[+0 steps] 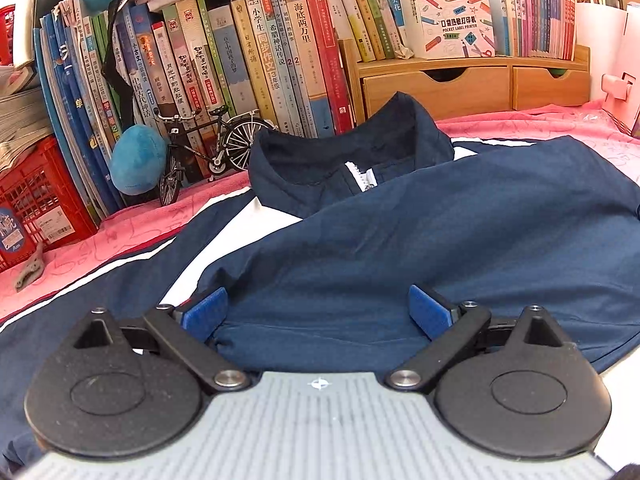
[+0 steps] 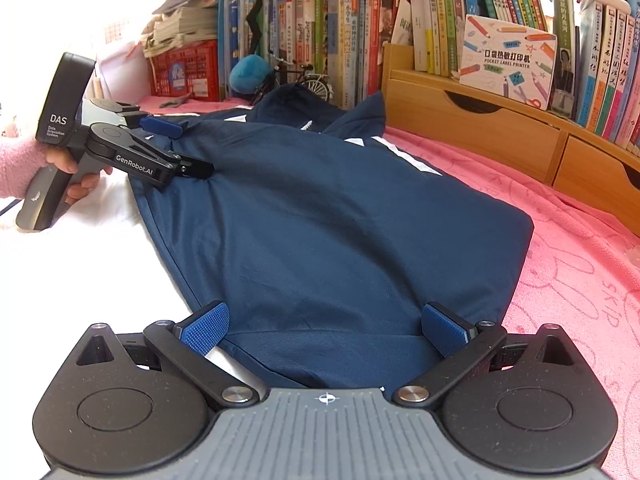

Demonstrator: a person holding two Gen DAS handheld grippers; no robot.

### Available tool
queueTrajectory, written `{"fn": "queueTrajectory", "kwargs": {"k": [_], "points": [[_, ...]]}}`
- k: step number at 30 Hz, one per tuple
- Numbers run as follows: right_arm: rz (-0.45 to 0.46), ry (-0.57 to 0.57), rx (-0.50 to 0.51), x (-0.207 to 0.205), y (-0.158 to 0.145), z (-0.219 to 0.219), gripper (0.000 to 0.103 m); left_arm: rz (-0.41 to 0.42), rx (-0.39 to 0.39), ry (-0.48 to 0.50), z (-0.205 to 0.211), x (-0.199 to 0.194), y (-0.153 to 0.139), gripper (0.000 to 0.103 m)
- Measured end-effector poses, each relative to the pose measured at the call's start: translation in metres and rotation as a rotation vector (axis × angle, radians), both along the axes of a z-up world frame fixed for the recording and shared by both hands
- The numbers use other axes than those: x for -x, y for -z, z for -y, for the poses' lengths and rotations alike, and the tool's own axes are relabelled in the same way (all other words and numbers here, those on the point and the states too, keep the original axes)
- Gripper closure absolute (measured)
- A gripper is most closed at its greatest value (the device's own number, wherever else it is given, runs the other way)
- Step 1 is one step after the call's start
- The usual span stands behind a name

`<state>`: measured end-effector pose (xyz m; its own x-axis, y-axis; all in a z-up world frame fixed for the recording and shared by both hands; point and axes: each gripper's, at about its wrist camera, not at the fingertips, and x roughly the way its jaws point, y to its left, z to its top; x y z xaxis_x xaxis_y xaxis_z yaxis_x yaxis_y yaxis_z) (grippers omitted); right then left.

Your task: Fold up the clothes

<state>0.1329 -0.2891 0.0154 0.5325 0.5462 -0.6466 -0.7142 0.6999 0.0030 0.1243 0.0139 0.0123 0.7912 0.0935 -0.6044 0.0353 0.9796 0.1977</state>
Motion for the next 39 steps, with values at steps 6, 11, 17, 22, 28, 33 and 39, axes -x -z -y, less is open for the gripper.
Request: {"fn": "queueTrajectory", "kwargs": {"k": [6, 11, 17, 22, 28, 33, 39], "points": [[0.000, -0.008, -0.001, 0.000, 0.000, 0.000, 0.000, -0.010, -0.016, 0.029, -0.005, -0.004, -0.001, 0.006], [0.000, -0.015, -0.001, 0.000, 0.000, 0.001, 0.000, -0.001, 0.009, 0.043, -0.012, -0.004, 0.000, 0.006], [0.001, -0.015, -0.001, 0.001, 0.000, 0.001, 0.000, 0.025, 0.130, 0.049, -0.026, 0.003, -0.012, 0.012], [0.000, -0.016, -0.001, 0.001, 0.000, 0.001, 0.000, 0.013, 0.004, -0.059, -0.046, 0.002, -0.016, 0.012], [0.000, -0.017, 0.000, 0.000, -0.001, 0.000, 0.000, -0.019, 0.021, -0.162, -0.061, -0.002, -0.015, 0.007], [0.000, -0.017, 0.000, 0.000, -0.001, 0.000, 0.000, 0.047, 0.144, 0.048, -0.009, -0.003, -0.050, 0.016], [0.000, -0.016, 0.000, 0.000, -0.002, 0.000, 0.000, -0.032, 0.203, 0.317, 0.091, -0.035, -0.046, 0.028]]}}
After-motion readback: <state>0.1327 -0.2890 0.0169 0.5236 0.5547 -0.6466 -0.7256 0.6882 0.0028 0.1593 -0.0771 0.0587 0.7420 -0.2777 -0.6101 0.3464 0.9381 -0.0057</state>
